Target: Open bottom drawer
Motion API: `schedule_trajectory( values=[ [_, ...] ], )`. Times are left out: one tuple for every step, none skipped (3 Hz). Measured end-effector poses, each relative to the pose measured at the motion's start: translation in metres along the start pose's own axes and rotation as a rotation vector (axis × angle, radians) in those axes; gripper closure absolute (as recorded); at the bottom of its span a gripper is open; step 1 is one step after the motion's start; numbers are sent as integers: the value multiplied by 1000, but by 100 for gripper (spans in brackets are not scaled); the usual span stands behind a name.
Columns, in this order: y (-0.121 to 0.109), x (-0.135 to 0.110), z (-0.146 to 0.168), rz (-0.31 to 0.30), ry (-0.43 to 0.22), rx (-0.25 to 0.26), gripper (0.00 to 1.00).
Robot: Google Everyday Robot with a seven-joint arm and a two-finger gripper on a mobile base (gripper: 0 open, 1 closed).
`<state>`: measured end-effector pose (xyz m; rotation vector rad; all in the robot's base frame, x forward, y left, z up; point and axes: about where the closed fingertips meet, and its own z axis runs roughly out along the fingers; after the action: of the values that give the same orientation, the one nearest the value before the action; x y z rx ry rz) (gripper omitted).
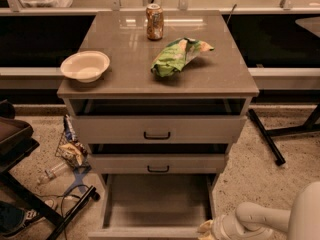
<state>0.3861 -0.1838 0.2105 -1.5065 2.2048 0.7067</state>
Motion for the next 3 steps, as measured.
schedule_trajectory(
  values=[
    [3,-28,-25,-90,-13,63,100],
    [13,-96,-82,-308,-54,197,100],
    [6,-143,-112,-392,-78,251,100]
  ],
)
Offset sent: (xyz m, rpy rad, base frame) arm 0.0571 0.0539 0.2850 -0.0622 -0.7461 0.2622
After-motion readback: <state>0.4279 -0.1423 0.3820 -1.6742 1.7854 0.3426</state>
